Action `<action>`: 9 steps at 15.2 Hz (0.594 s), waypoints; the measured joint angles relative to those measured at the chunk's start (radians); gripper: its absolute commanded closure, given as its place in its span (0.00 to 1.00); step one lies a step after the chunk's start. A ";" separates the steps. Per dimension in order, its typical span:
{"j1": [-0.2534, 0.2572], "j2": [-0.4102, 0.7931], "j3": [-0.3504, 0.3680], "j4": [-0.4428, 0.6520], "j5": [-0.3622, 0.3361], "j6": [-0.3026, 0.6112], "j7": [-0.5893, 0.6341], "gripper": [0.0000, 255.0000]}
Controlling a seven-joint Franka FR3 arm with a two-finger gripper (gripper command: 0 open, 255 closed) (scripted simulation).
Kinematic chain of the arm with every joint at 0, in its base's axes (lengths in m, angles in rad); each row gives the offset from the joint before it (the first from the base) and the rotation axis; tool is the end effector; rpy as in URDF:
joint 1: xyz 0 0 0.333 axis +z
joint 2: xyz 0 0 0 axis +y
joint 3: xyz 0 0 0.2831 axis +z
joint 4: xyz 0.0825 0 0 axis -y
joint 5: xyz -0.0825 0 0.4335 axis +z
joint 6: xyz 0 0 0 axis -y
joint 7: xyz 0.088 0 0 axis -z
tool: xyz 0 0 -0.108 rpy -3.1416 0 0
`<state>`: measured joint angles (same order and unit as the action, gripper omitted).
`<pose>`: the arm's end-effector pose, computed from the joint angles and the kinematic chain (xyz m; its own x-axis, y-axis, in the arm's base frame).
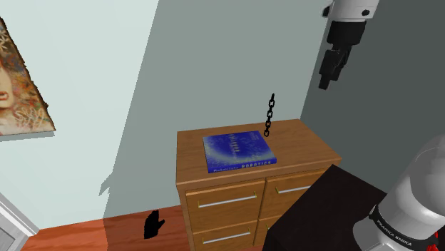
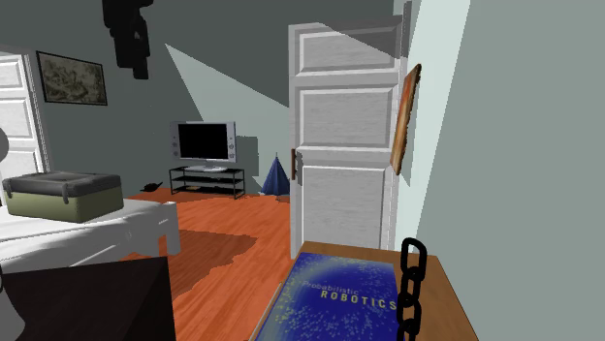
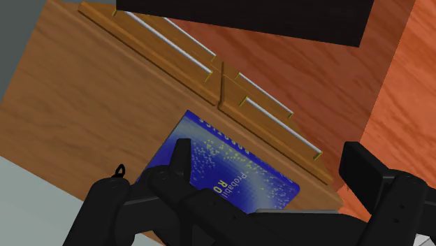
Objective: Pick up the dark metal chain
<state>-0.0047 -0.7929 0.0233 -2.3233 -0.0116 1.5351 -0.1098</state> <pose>0.3745 0.0072 0.5827 0.9927 0.1208 0.0015 0.1207 -0.9923 0.0285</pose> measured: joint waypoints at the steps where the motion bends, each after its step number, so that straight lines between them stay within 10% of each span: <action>1: 0.000 0.000 0.000 0.000 0.000 0.000 0.000 0.00; 9: -0.043 0.151 -0.049 -0.059 -0.024 0.249 0.005 0.00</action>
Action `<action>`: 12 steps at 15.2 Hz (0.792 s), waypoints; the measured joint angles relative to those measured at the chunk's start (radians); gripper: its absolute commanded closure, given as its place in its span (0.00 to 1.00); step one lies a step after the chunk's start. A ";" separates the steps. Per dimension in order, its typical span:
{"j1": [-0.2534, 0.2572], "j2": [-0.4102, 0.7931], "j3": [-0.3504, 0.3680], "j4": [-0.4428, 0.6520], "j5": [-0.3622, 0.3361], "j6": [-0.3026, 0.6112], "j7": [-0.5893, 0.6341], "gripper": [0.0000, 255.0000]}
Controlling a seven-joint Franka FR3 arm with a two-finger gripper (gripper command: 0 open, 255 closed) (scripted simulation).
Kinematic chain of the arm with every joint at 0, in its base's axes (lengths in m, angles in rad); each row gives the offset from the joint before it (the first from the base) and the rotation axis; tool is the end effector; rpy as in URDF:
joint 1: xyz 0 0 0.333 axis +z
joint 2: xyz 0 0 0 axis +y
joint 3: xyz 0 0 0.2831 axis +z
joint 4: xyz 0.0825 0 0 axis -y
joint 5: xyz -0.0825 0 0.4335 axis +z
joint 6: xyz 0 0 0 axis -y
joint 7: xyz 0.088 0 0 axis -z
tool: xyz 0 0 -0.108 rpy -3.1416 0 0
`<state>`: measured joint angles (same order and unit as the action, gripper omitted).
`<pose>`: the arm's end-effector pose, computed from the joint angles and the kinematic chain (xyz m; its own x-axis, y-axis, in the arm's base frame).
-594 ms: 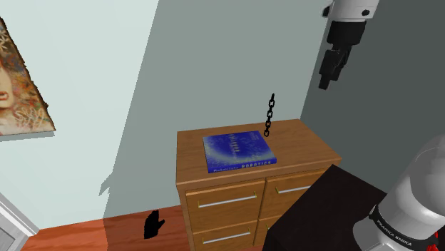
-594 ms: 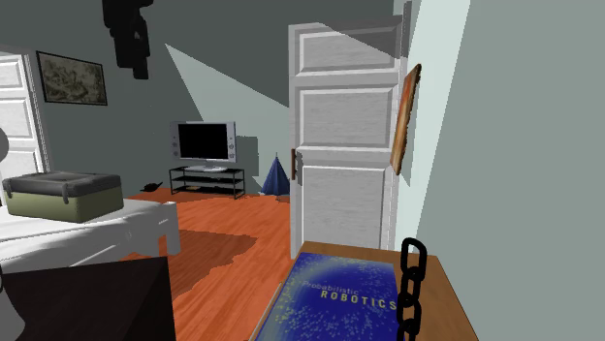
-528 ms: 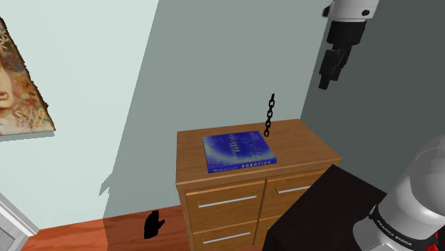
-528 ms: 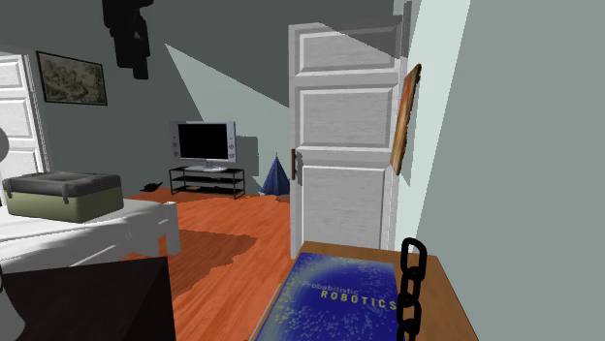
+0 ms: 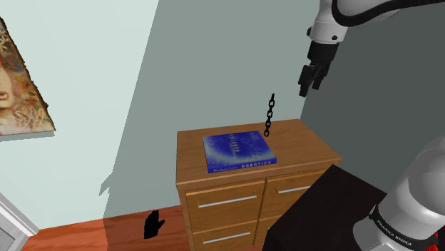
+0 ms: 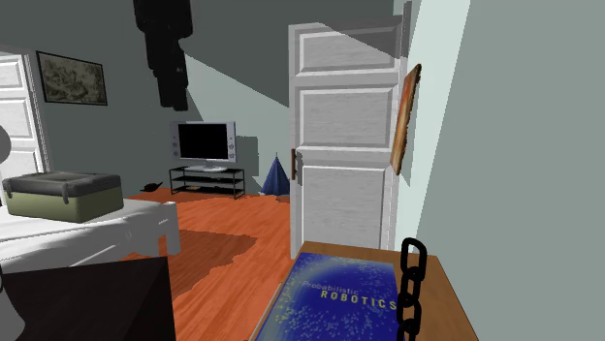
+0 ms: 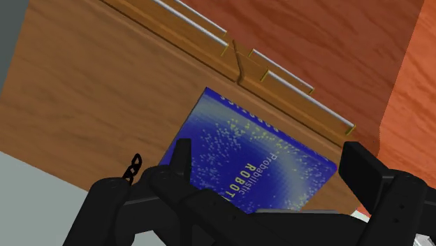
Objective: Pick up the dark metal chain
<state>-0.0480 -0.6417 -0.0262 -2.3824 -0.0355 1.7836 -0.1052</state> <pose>0.4290 -0.0356 0.5130 0.9983 0.0431 0.0404 0.0421 -0.9988 0.0237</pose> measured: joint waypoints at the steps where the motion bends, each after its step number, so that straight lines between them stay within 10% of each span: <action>1: -0.006 0.031 -0.008 0.002 -0.002 0.036 0.000 0.00; 12: -0.055 0.372 -0.084 0.083 0.007 0.362 0.002 0.00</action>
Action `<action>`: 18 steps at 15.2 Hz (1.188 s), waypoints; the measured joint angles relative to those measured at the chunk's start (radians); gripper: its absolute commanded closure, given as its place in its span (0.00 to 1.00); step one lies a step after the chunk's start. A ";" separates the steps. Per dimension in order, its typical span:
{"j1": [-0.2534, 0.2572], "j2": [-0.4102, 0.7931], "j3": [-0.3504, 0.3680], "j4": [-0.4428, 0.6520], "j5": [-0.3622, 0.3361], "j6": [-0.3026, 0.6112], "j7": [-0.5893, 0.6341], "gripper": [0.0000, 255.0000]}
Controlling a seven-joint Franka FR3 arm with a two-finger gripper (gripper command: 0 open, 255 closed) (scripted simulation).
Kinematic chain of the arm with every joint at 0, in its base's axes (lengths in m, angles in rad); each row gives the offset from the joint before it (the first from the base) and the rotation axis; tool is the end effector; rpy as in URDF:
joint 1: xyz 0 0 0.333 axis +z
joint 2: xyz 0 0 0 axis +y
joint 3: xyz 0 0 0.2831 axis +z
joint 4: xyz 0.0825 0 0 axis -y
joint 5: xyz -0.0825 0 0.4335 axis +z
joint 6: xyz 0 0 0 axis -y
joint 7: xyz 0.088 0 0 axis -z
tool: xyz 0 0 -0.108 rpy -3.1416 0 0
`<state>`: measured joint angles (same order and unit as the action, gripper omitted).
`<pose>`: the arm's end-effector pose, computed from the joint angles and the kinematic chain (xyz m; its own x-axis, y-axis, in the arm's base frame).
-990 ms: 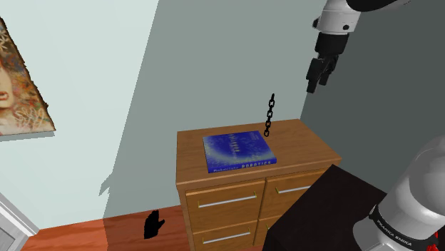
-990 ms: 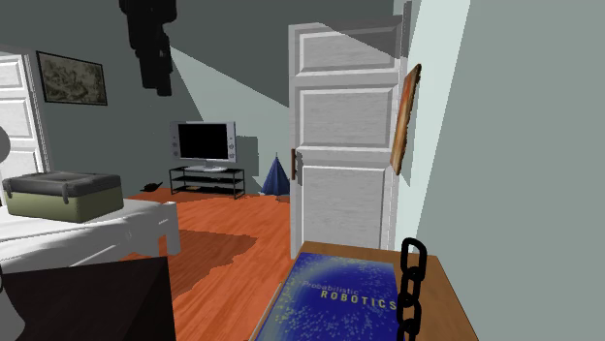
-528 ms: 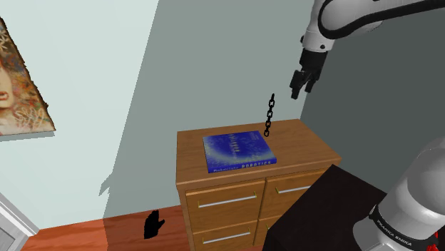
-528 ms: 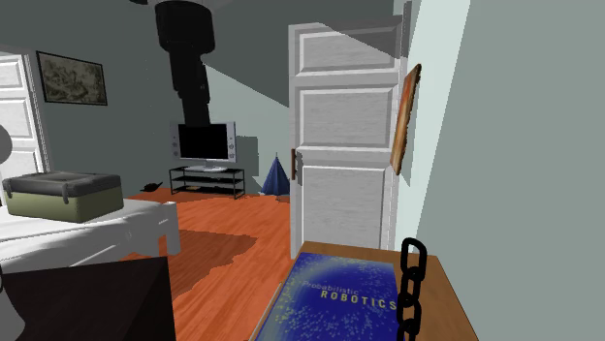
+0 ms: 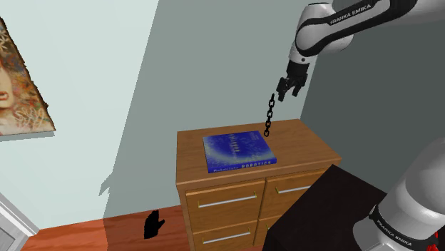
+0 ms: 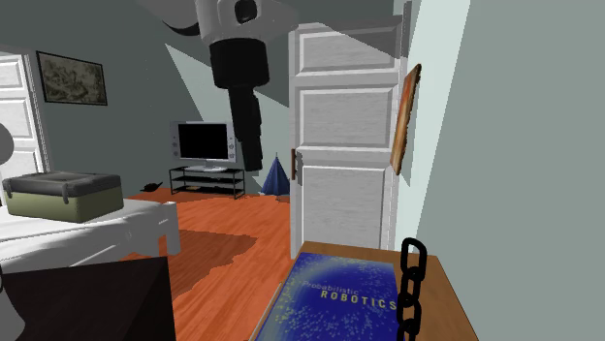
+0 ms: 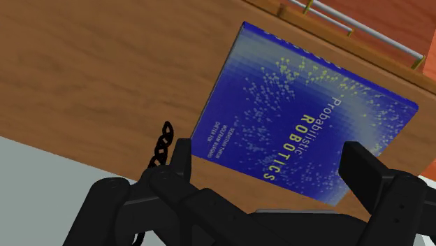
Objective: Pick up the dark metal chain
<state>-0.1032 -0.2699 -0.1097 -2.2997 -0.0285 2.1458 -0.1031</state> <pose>0.5170 -0.1132 0.4118 0.9892 -0.0922 0.1142 -0.0937 -0.9956 0.0081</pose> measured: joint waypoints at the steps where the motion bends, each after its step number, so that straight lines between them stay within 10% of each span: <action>1: -0.004 0.030 -0.007 0.008 0.004 0.027 -0.002 0.00; 18: -0.097 0.609 -0.071 0.407 0.191 0.287 -0.079 0.00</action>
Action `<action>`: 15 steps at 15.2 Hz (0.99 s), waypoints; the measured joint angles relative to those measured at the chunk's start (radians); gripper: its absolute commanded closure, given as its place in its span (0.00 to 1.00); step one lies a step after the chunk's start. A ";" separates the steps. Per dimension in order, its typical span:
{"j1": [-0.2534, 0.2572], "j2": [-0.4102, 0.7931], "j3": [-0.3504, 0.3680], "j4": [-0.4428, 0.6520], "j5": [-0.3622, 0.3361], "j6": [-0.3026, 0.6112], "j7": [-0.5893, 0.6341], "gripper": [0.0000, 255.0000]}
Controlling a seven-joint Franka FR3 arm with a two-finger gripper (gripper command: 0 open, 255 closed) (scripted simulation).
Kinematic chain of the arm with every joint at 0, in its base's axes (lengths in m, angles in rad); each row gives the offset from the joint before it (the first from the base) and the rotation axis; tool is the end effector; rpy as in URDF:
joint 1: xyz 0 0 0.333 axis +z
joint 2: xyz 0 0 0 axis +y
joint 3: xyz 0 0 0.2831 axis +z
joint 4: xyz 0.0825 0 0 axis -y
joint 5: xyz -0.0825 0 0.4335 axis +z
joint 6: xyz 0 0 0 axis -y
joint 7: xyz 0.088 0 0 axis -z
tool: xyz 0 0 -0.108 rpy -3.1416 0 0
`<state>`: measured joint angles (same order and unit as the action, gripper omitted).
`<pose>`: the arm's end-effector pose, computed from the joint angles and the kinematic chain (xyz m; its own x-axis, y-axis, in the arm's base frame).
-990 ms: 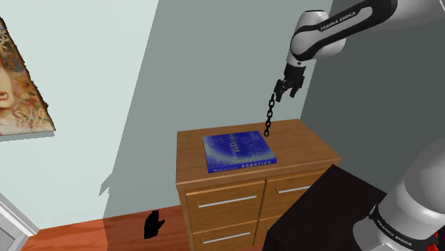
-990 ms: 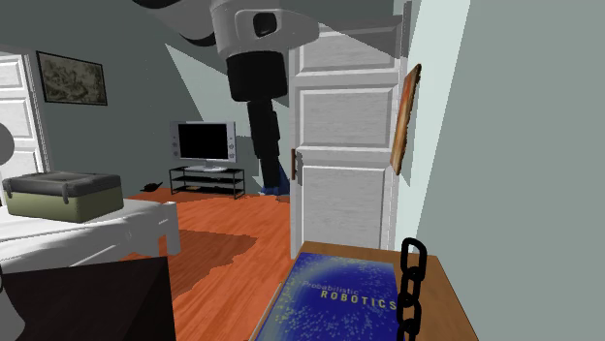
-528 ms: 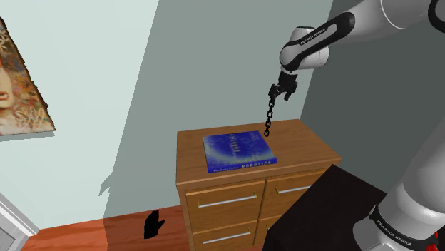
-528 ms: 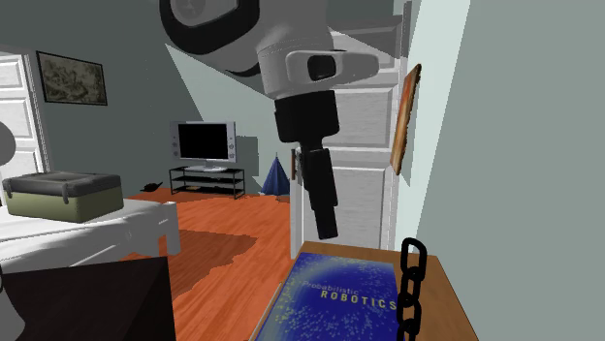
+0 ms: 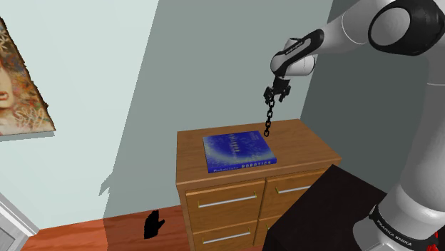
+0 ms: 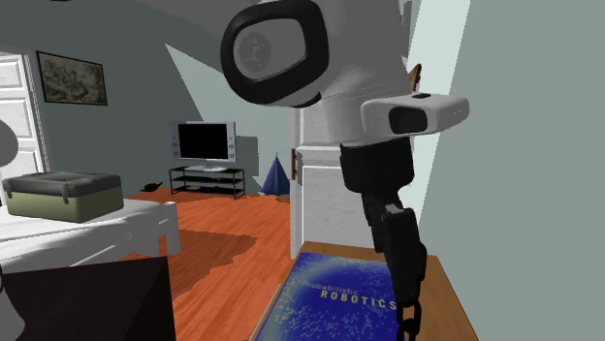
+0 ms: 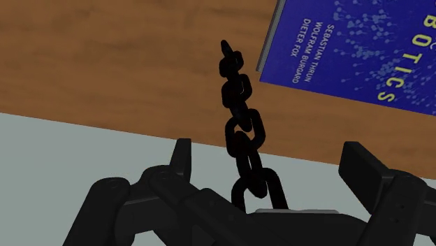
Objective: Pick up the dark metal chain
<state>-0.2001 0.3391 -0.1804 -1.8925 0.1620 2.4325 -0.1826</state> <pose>0.6265 -0.2456 0.2869 0.9343 -0.2860 0.2127 -0.2862 -0.9577 -0.0306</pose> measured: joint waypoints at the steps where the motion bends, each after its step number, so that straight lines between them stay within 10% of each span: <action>1: -0.004 0.015 0.001 0.012 0.006 0.004 -0.003 0.00; 8: -0.013 0.072 0.012 -0.003 0.029 0.076 -0.020 0.00; 9: -0.014 0.075 0.012 -0.002 0.030 0.079 -0.022 1.00; 15: -0.015 0.078 0.013 -0.002 0.032 0.083 -0.023 1.00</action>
<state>-0.2150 0.4174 -0.1673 -1.8942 0.1938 2.5153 -0.2060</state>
